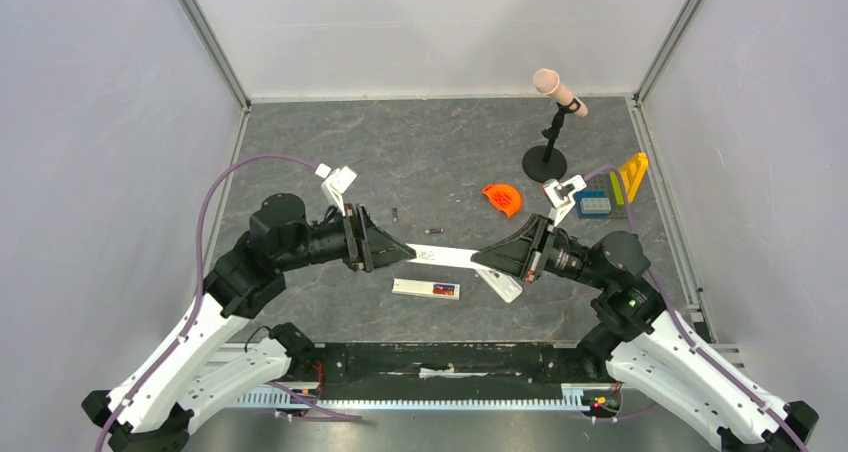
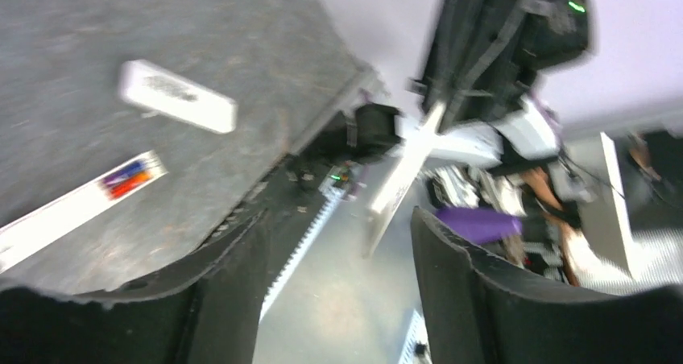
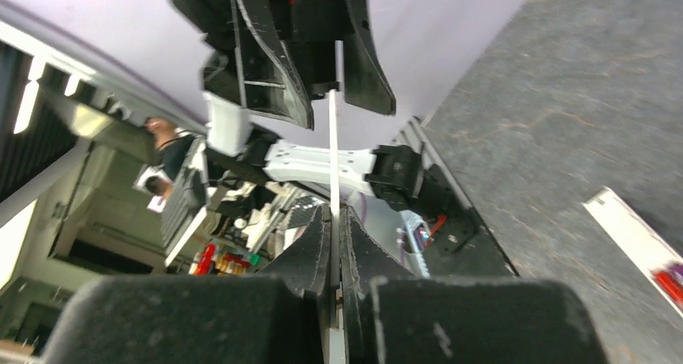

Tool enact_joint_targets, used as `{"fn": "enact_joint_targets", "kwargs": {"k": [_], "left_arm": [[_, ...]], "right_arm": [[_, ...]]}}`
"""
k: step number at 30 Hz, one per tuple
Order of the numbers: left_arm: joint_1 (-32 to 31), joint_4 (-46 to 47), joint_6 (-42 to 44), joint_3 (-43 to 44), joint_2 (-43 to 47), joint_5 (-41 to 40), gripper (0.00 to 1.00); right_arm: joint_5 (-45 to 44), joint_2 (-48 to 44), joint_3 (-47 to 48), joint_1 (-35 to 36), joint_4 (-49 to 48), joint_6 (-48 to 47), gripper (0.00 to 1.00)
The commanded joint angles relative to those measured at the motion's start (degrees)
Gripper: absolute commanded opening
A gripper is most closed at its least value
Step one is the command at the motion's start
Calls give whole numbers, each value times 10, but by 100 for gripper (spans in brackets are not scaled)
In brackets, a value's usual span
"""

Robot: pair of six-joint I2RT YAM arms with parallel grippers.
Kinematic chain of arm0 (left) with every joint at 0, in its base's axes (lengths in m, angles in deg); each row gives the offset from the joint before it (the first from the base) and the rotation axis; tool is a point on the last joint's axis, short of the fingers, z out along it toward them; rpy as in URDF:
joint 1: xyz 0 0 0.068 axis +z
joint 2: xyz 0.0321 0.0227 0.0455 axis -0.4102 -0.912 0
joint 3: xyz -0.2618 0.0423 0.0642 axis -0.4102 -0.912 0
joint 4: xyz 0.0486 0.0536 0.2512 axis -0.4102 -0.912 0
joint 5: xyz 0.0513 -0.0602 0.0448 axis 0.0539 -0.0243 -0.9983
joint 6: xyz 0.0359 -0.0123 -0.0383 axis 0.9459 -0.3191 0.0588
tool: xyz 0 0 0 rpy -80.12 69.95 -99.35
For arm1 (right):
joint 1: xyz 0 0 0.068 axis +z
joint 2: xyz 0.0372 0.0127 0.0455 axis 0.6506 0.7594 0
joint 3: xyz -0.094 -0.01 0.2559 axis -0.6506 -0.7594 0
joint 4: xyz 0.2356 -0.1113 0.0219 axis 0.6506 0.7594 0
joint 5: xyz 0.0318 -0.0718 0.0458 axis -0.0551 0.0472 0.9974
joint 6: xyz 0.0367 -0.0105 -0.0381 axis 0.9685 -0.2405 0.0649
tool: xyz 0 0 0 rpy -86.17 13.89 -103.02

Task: Load the batteries into the remote control
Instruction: Load the battery cover into the remote control.

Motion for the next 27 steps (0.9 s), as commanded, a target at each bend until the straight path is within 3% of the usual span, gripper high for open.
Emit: {"fn": "enact_joint_targets", "kwargs": {"k": [1,4,10,14,19,27], "left_arm": [[1,-192,64,25,3,-273,71],[1,-245,45,-6,-4,-406,72],[1,-211,1,-85,-10,-461,73],[1,-168,-15,-128,-9,-455,73],[6,-93,-41,-185,-32,-383,73],[28,32,-92,-284,-40,-293,72]], "right_arm": [[-73,24,-7,0,99,-71,0],[-89,57,-37,1,97,-78,0],[-89,153,-89,4,23,-79,0],[-97,226,-99,23,-32,-78,0],[-84,295,-125,37,-156,-34,0],[-116,357,-132,49,-205,-22,0]]}}
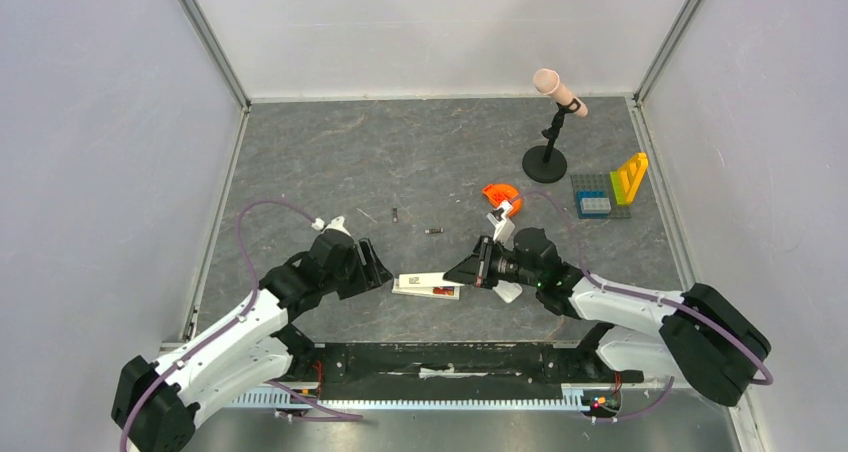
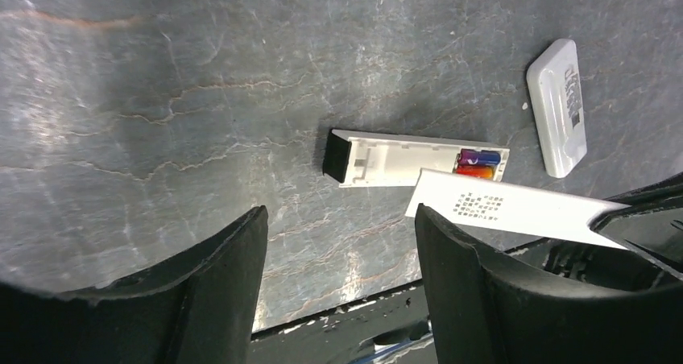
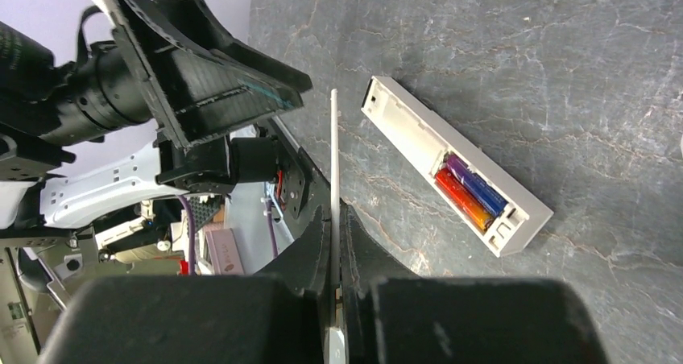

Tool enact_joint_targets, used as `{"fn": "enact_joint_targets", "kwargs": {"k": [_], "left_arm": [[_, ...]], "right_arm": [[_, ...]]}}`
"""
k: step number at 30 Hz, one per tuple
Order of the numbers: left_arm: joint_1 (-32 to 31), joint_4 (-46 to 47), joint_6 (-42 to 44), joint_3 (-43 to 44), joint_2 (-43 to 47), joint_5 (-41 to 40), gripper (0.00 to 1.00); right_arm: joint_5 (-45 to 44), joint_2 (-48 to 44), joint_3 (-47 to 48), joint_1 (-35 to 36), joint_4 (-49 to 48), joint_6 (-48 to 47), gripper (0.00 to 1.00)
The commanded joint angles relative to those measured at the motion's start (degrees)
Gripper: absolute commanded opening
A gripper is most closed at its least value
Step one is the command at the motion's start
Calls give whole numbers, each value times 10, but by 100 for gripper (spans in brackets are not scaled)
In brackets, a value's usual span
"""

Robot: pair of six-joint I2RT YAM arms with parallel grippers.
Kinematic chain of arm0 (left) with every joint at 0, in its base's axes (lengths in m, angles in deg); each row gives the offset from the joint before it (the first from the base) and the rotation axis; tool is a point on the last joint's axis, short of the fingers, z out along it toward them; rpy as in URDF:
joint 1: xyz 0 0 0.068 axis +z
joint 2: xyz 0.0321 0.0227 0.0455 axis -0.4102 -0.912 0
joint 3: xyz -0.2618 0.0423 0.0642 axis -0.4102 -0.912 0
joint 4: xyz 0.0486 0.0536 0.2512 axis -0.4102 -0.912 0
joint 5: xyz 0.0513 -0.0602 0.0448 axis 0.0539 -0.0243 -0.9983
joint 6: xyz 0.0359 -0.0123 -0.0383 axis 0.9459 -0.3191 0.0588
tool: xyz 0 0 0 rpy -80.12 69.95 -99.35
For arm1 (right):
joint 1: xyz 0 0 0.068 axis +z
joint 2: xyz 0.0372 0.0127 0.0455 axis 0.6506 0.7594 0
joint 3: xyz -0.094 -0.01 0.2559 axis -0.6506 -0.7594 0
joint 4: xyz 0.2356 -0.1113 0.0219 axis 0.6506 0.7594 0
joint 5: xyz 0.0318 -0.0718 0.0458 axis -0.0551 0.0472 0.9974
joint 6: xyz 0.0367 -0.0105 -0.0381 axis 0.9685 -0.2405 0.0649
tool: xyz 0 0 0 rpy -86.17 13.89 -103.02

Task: Load the batteries into the remote control
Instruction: Load the battery cover into the remote control.

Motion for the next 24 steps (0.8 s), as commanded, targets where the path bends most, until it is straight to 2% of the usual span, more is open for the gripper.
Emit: {"fn": "enact_joint_targets", "kwargs": {"k": [1,6,13,24], "left_arm": [[14,113,-51,-39,4,56,72],[20,143,-65,-62,7,59,72],[25,138,-79,-84,37,31,72],[27,171,-78,-109,18,50,72]], "right_arm": [[-24,26,-10,7,-86,23,0],[-26,61,-18,13,-115,56,0],[-37,100,-35,16,-157,98,0],[-35,138,-52,21,-222,139,0]]}}
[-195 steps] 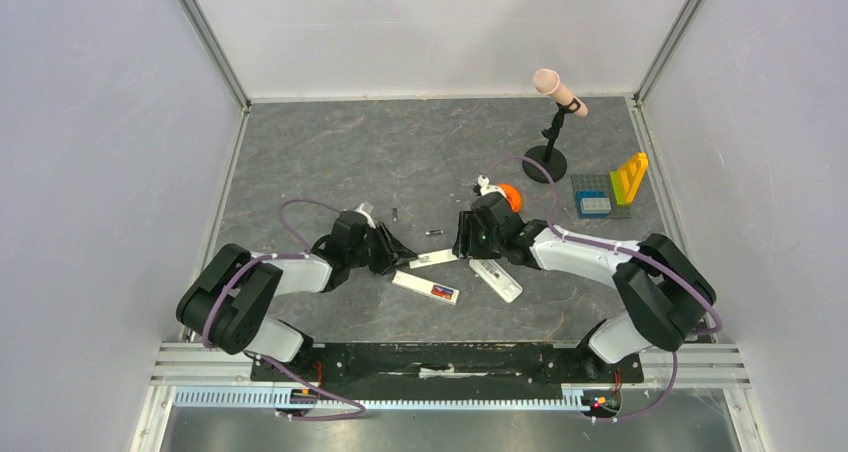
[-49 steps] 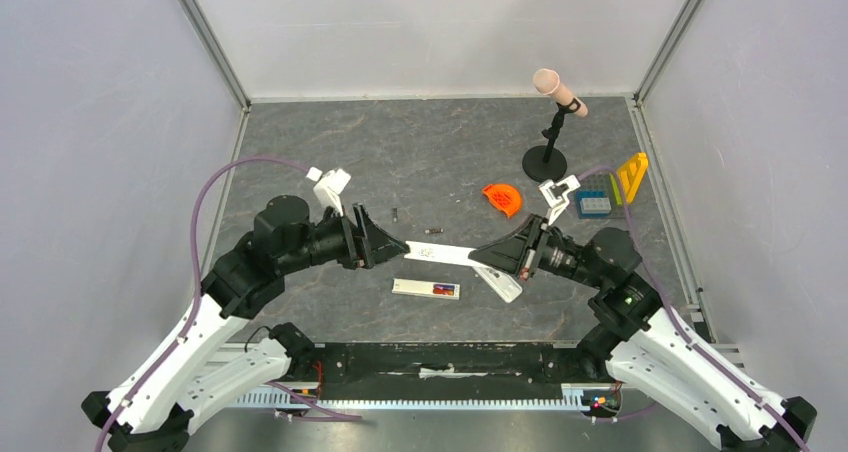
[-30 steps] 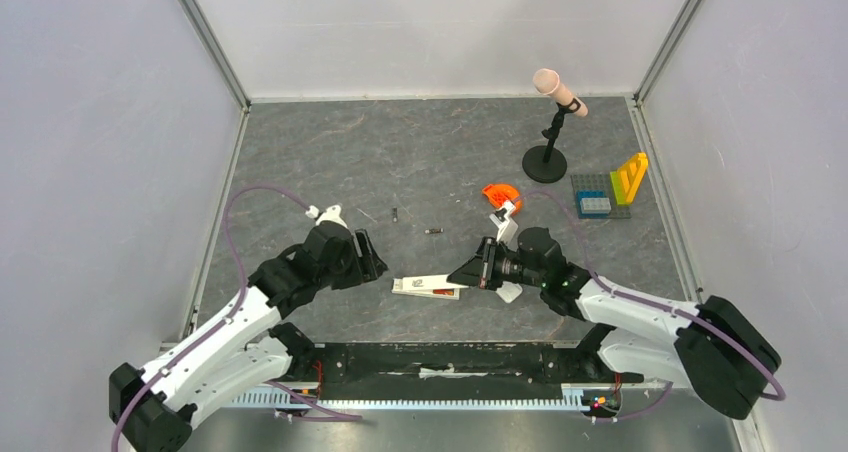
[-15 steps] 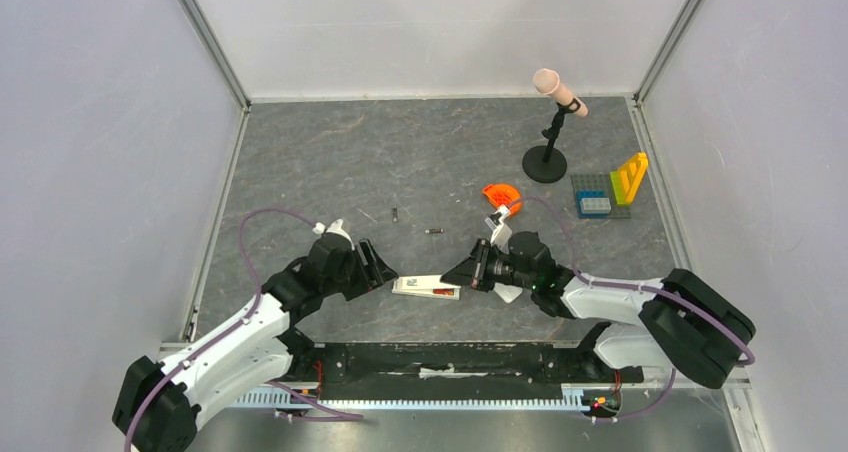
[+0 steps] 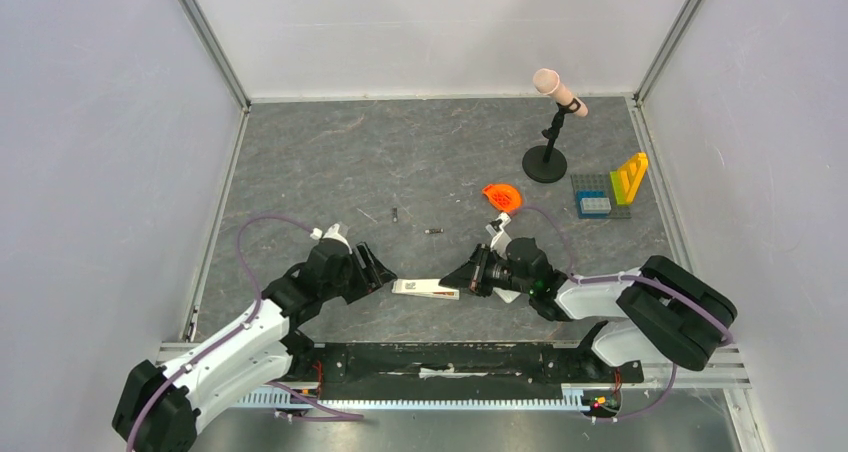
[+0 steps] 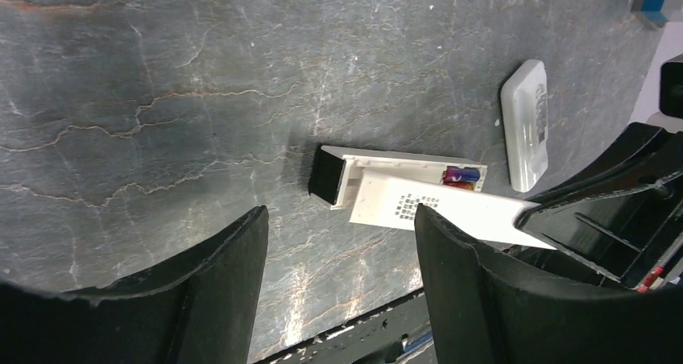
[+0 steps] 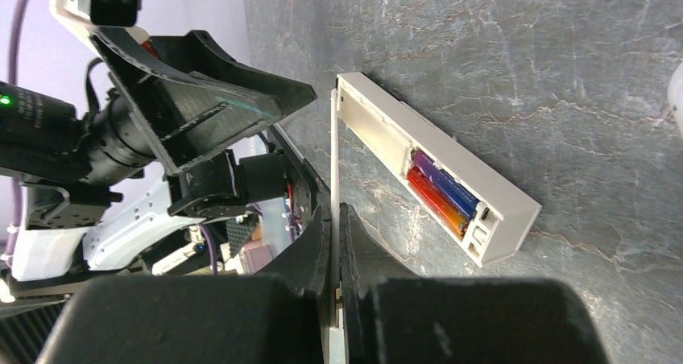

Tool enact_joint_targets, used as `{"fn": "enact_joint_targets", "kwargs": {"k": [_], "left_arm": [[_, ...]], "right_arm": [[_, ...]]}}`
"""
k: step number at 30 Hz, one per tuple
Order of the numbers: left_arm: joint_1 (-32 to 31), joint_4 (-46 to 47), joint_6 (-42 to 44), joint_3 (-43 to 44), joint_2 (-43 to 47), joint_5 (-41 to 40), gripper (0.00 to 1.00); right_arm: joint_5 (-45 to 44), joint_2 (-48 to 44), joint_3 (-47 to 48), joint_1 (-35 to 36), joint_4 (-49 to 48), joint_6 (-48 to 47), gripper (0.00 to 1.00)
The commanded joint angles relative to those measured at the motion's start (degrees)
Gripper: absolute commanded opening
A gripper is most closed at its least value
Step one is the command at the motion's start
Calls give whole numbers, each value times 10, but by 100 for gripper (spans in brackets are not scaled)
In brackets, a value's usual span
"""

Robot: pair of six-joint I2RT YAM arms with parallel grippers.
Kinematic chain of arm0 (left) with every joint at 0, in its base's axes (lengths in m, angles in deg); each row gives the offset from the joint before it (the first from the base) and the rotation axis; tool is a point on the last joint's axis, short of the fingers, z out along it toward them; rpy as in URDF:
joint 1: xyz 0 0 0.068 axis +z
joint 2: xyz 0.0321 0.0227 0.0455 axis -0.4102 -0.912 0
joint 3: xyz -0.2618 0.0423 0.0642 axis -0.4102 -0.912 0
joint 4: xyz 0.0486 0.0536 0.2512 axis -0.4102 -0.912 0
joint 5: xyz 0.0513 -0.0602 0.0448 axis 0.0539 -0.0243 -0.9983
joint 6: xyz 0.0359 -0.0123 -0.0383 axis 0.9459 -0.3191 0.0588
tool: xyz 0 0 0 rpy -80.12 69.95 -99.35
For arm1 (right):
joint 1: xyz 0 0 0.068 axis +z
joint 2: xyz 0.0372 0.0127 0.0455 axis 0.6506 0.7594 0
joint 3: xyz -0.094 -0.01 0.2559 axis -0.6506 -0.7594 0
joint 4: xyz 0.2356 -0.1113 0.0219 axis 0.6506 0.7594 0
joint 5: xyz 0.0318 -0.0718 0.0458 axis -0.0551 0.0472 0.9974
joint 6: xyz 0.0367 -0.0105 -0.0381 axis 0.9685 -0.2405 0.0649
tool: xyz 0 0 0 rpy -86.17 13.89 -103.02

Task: Load the batteries into the remote control
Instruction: Load the battery cover into the remote control.

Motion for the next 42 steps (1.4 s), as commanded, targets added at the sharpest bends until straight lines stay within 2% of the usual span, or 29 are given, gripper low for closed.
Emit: {"fn": "enact_joint_targets", "kwargs": {"k": [1,5,32,37,42], "left_arm": [[3,41,-13,-10,-9,7,72],[3,45,-13,-13,-13,9,72],[7,56,-10,-29,-26,11,72],[6,59,-5,-32,-32,14,70],[7,59,2,-32,-47,14,69]], "right_arm": [[-6,16,-13,3,-81,35,0],[0,25,-20,3,-123,60,0],[-25,71,-9,6,-95,36,0],[-30,70,-5,6,-68,18,0],[-40,59,15,6,6,-18,0]]}}
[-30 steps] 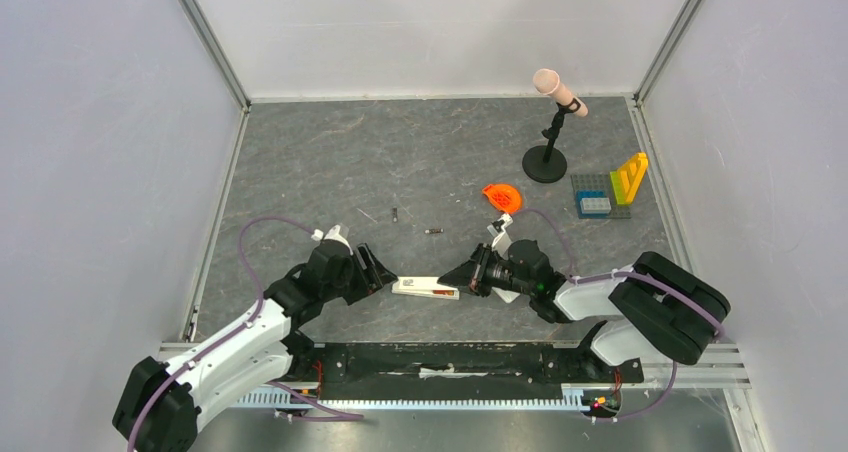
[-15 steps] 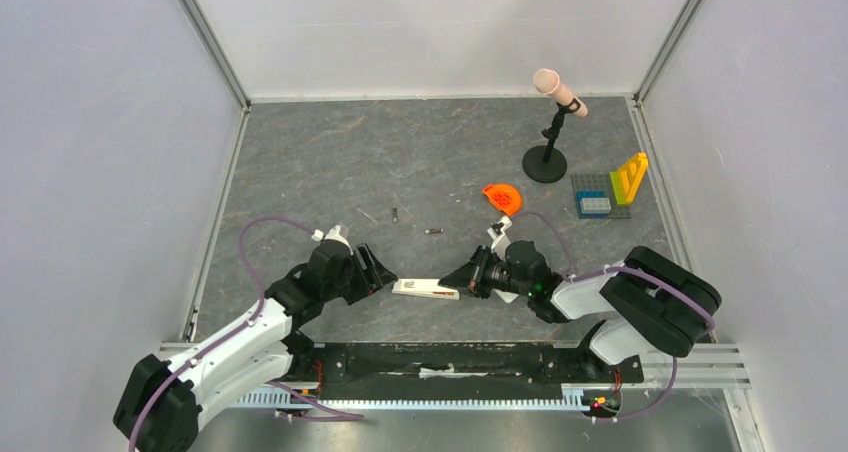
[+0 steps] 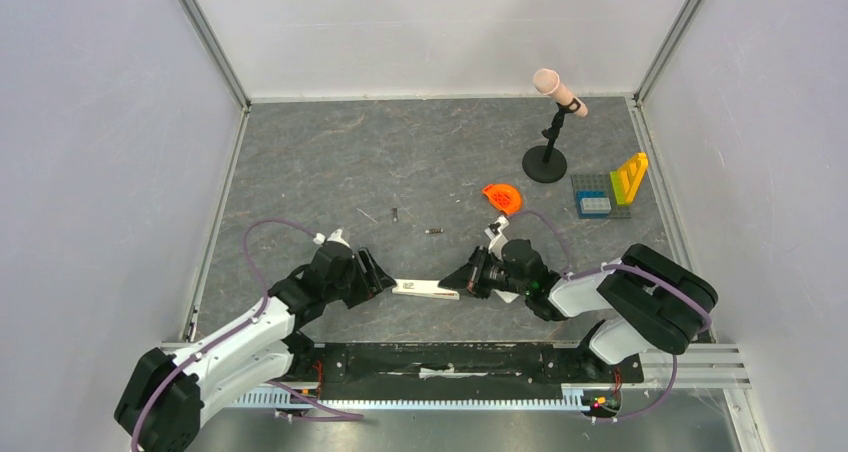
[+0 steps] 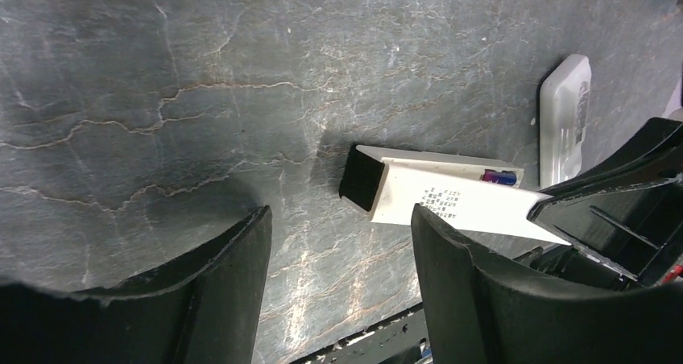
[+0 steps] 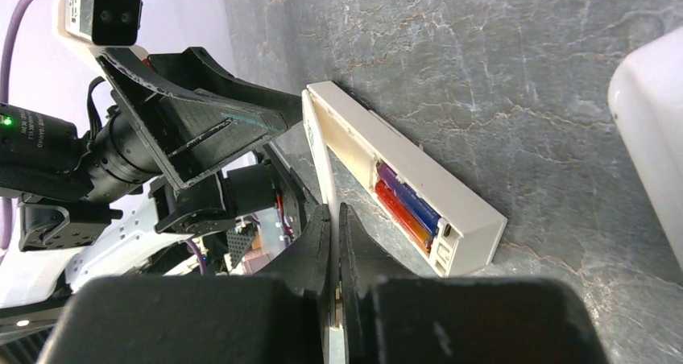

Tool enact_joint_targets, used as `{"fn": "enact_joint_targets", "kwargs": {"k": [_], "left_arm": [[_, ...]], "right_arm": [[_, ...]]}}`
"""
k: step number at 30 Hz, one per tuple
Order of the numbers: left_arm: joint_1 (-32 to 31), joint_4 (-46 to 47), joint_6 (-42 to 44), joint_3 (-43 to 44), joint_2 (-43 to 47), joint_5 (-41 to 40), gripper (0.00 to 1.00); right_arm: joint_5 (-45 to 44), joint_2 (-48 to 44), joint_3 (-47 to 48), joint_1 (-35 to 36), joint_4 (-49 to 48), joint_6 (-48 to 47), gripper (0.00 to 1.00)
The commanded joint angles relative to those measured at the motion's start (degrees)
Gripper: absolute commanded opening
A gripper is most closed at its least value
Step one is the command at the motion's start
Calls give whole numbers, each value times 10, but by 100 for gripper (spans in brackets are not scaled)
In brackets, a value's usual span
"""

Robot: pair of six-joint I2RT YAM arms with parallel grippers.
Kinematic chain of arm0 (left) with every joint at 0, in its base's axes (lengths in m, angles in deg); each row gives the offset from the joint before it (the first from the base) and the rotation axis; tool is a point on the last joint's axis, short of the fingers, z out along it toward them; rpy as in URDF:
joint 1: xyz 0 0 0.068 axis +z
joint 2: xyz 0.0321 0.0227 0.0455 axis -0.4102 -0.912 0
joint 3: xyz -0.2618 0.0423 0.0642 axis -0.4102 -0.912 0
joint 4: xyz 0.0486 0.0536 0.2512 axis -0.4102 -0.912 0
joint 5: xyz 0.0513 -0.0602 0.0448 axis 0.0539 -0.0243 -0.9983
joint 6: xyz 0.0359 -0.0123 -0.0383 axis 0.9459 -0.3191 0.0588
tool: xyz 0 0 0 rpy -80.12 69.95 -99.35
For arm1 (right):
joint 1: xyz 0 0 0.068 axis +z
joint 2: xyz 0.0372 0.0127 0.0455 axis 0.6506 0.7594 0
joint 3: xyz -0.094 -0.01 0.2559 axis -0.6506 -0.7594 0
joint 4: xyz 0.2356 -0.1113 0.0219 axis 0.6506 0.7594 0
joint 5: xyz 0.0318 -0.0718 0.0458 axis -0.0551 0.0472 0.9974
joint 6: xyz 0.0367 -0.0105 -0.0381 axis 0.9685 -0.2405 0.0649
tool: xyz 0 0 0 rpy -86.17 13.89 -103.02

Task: Load the batteries into the remote control
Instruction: Load the battery cover into the remote control.

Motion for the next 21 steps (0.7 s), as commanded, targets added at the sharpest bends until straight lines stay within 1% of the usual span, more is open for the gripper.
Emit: {"fn": "enact_joint_targets", "kwargs": {"k": [1,6,12,18,21], "left_arm": [[4,25,4,-3,-15,9,69],[3,38,8,-5,-30,15,68],[3,41,11,-2,-40,14,68],[3,41,12,-4,-48,9,68],[3,44,13,-3,-53,10,68]], "right_arm": [[-29,-11,27,3,82,-54,0],[-52,-26,44,2,136,-84,0],[-49,-27,55,3,155,-90,0],[-47,-36,88,2,253,-115,0],[-53,-40,99,2,286,-124,0]]}}
